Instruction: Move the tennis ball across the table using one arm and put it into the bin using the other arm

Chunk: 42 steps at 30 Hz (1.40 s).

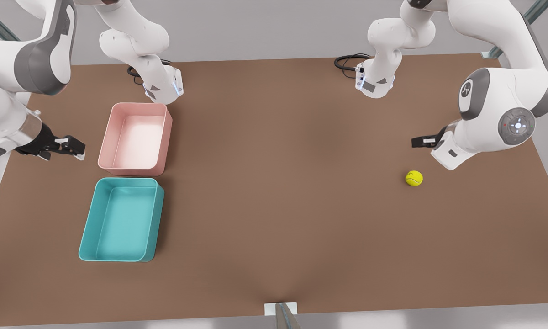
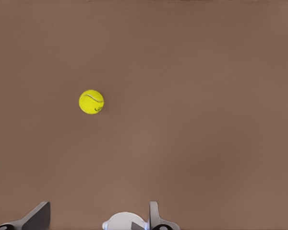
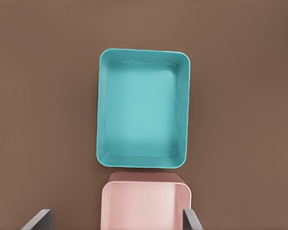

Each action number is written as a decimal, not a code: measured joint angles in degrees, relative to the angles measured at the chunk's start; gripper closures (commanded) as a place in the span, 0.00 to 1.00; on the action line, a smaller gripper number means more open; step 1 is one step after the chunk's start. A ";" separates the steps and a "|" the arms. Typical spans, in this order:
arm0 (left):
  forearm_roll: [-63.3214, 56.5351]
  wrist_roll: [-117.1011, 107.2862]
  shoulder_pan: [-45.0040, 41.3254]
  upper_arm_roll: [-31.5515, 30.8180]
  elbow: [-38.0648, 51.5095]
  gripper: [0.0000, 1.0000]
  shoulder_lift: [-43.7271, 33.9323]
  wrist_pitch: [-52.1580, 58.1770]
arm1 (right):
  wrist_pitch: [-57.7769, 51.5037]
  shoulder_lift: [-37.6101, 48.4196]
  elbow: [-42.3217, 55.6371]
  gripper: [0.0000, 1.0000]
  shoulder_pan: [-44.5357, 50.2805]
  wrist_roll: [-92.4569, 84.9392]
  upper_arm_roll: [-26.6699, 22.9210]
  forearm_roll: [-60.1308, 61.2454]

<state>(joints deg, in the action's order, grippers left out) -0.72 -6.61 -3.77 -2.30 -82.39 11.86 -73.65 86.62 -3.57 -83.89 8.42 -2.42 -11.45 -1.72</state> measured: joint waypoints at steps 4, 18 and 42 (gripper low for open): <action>0.30 -0.41 -0.02 0.44 -1.21 0.79 0.88 -1.77 | 0.57 -0.24 -0.54 0.00 0.21 0.03 -0.09 -0.09; -3.14 41.67 6.26 8.41 -19.64 0.79 13.63 -29.91 | 2.19 -4.03 -1.42 0.00 -1.61 -3.98 -1.21 1.82; -8.25 98.45 8.68 11.34 -32.52 0.79 15.65 -53.13 | 2.04 -4.41 -1.51 0.00 -1.65 -7.27 -1.42 2.14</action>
<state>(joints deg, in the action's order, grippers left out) -8.97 91.84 4.92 9.04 -114.92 27.52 -126.78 88.66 -7.98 -85.39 6.77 -9.69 -12.87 0.42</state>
